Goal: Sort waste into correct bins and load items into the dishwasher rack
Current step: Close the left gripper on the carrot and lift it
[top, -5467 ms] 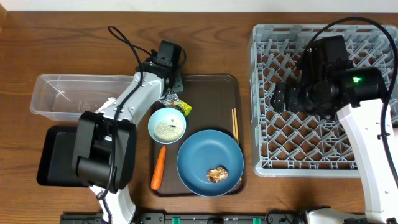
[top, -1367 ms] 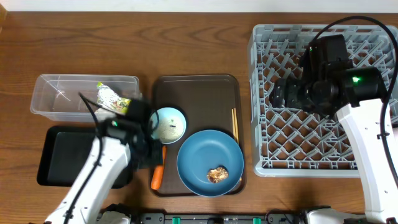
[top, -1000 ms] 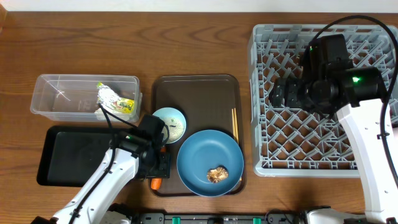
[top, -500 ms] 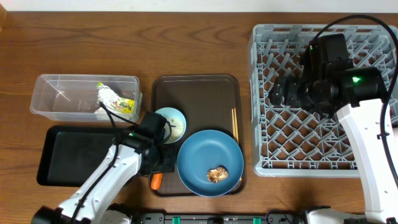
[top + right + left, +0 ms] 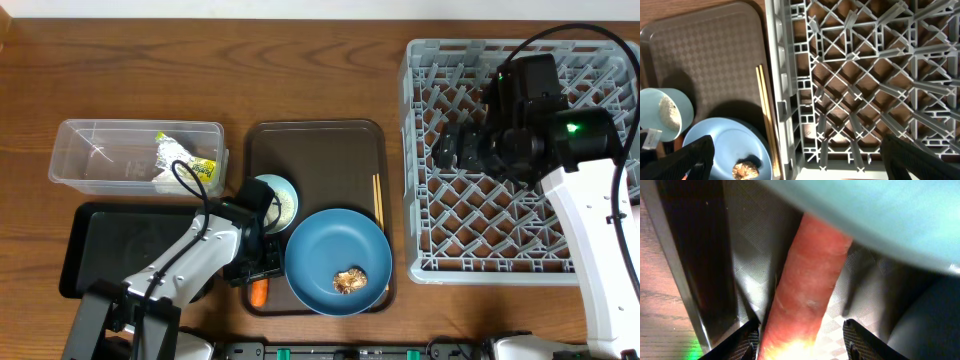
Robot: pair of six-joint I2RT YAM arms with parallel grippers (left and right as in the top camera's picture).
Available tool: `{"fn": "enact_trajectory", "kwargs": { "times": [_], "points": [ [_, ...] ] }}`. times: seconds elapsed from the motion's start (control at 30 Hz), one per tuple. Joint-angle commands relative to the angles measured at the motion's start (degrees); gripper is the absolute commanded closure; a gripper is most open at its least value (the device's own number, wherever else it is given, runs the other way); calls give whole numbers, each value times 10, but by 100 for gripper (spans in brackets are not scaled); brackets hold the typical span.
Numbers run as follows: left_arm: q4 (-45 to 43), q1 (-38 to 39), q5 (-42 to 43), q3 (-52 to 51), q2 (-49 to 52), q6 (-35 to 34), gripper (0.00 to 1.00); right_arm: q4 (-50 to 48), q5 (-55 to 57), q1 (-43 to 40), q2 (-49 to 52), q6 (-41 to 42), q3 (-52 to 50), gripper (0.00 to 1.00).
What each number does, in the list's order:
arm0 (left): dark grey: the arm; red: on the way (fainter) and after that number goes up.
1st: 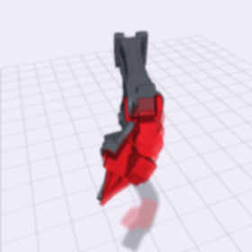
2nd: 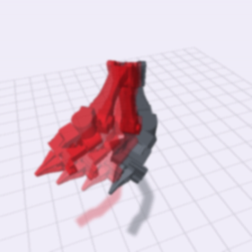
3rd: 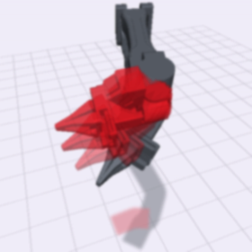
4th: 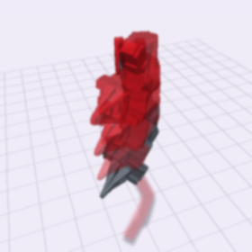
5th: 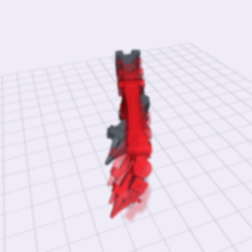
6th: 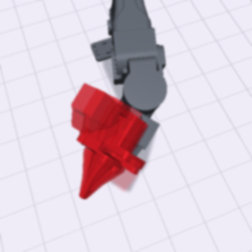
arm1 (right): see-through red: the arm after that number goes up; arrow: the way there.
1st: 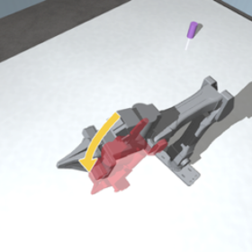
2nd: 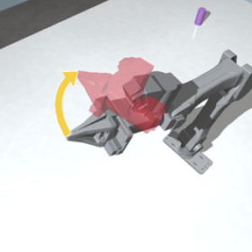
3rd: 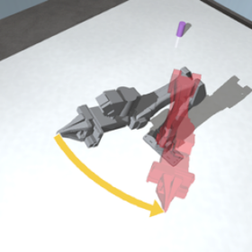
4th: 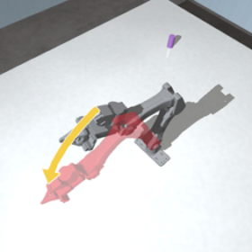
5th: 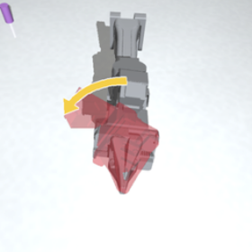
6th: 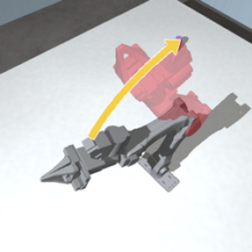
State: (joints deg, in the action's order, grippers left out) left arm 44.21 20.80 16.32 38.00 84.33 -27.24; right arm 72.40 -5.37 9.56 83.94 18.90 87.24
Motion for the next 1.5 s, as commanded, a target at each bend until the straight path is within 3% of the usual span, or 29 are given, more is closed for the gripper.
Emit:
{"fn": "enact_trajectory", "kwargs": {
  "times": [0.0,0.17,0.37,0.5,0.57,0.63,0.7,0.93,1.33,1.4,1.47],
  "points": [
    [-7,1,6,-4,4,-9,46,-2,0,4,-1,8,0,1],
    [-6,1,6,-4,-8,-9,61,-3,0,4,-1,8,0,1],
    [-6,1,6,-4,-35,-9,68,-3,0,4,-1,8,0,1],
    [-7,1,5,-4,-59,-9,78,-3,0,4,-1,8,0,1],
    [-5,1,3,-4,-67,-9,78,-4,0,4,-1,8,0,1],
    [2,1,3,-4,-66,-9,65,-4,0,4,-1,8,0,1],
    [11,1,3,-4,-62,-9,62,-3,0,4,-1,8,0,1],
    [2,1,4,-10,-49,-18,68,-3,0,4,-1,8,0,1],
    [-13,2,19,-49,-49,-52,66,-2,0,4,-1,8,0,1],
    [-12,2,19,-49,-49,-52,76,-2,0,4,-1,8,0,1],
    [-11,2,19,-48,-50,-52,78,-2,0,4,-1,8,0,1]
  ]
}}
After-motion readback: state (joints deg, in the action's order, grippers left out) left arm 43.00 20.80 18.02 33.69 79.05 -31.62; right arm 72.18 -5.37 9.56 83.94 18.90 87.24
